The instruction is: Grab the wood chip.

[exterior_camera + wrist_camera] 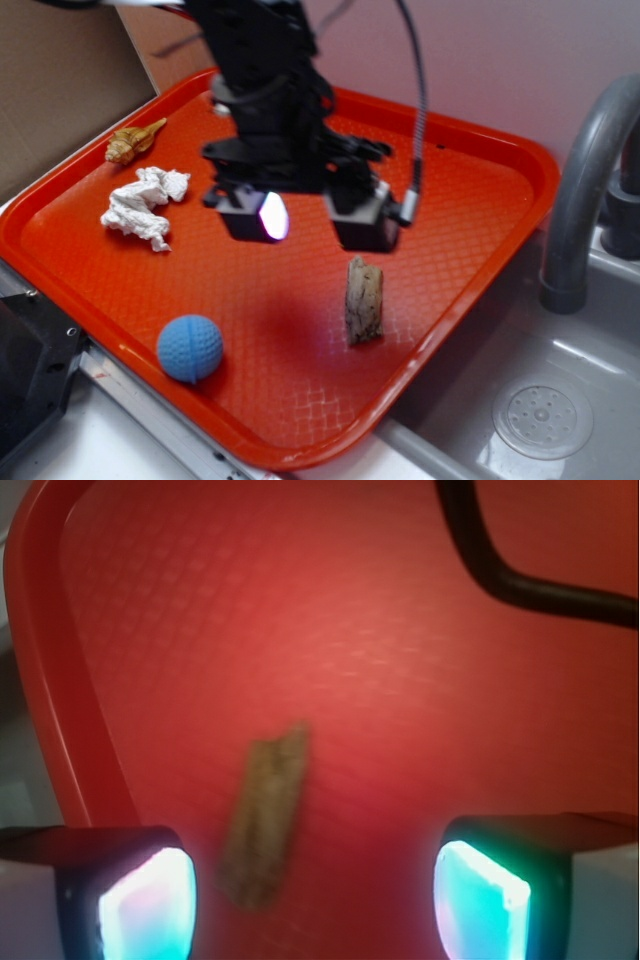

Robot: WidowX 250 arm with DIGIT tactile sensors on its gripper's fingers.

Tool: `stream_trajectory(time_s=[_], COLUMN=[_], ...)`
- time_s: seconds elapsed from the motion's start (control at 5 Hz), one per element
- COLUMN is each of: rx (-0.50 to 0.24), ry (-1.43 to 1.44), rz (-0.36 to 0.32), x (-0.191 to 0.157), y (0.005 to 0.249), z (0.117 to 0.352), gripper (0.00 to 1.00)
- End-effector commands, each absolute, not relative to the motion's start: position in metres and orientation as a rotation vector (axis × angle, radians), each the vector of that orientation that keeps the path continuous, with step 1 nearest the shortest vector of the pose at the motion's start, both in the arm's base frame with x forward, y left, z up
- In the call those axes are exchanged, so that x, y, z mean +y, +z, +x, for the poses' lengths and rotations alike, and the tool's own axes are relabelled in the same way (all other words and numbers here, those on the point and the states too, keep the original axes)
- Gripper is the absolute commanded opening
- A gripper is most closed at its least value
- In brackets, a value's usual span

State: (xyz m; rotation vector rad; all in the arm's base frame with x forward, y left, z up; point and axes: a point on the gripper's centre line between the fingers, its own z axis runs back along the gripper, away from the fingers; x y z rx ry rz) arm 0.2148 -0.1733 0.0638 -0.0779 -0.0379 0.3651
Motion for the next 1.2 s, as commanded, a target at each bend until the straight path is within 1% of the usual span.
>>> stream_trajectory(time_s=[0.0, 0.2, 0.4, 0.6, 0.8, 1.0], rx=[-0.011, -0.001, 0.012, 0.012, 0.029, 0.039], ry=[0.294, 0.255, 0.261, 0.276, 0.294, 0.310], rz=[-0.166, -0.156, -0.145, -0.116, -0.108, -0.082], x=[-0.200, -0.204, -0.200, -0.192, -0.184, -0.176], y=[0.046, 0.035, 0.027, 0.021, 0.016, 0.010], z=[0.228, 0.219, 0.215, 0.214, 0.214, 0.212], gripper=[1.00, 1.00, 1.00, 1.00, 0.32, 0.00])
